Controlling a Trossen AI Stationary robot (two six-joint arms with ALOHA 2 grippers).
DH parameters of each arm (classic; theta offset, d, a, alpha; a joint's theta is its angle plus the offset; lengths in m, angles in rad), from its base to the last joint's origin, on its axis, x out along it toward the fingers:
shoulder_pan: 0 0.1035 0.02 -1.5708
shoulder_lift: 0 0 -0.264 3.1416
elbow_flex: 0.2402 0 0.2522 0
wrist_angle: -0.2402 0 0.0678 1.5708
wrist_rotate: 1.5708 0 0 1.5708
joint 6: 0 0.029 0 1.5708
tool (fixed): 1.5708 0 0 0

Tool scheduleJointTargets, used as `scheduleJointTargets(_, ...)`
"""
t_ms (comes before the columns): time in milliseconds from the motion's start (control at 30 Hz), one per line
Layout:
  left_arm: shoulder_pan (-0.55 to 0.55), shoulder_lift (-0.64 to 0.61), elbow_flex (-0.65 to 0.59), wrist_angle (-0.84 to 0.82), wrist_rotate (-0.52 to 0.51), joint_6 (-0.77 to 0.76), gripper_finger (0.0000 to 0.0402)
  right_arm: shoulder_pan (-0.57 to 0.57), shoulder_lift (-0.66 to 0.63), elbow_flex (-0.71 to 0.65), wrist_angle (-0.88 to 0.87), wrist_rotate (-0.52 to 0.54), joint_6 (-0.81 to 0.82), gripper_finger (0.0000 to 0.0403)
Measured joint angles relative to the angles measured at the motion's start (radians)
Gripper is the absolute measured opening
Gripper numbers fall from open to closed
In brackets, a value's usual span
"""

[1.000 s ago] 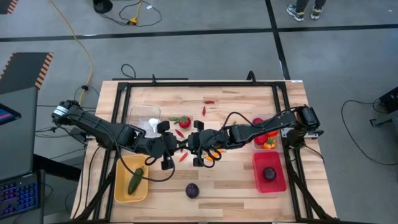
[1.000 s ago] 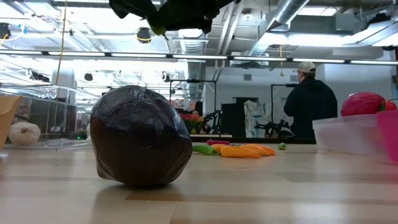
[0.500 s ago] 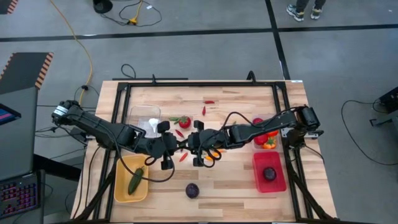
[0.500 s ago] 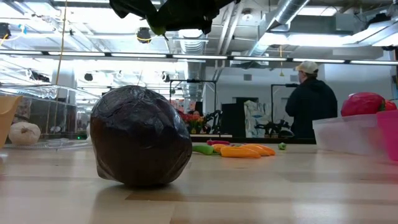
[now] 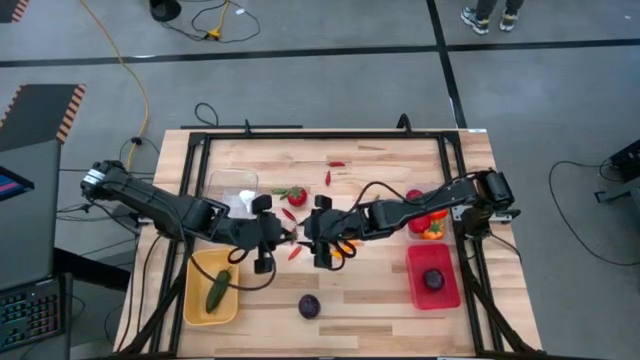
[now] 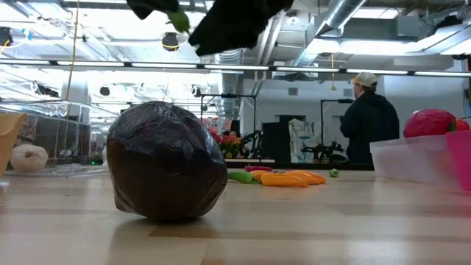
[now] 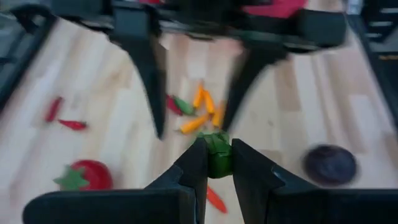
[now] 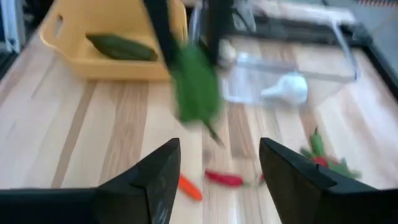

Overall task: Sort produce into baskets
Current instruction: Put the green chili pepper into the yellow bin

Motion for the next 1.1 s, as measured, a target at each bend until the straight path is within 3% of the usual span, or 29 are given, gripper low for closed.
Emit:
scheduleJointTargets(167,0.000,-0.051,0.000,-0.134,0.143,-0.118,0.0051,-0.013,0.000,0.000,-0.132,0.000,0.060,0.0248)
scheduleJointTargets(400,-0.010,-0.086,0.000,-0.416,0.584,-0.385,0.0051,-0.033,0.000,0.000,-0.343,-0.002,0.132,0.0249)
scheduleJointTargets(467,-0.026,-0.086,0.000,-0.484,0.651,-0.464,0.0051,-0.040,0.000,0.000,-0.392,-0.001,0.149,0.0249)
scheduleJointTargets(700,-0.093,-0.086,0.000,-0.623,0.634,-0.642,0.0052,-0.060,0.000,0.000,-0.516,-0.001,0.159,0.0249)
scheduleJointTargets(933,-0.121,-0.085,0.000,-0.671,0.630,-0.681,0.0082,-0.095,0.000,-0.052,-0.551,-0.032,0.148,0.0249)
scheduleJointTargets(1100,-0.122,-0.085,0.000,-0.668,0.552,-0.682,0.0116,-0.124,0.000,-0.092,-0.549,-0.050,0.119,0.0249)
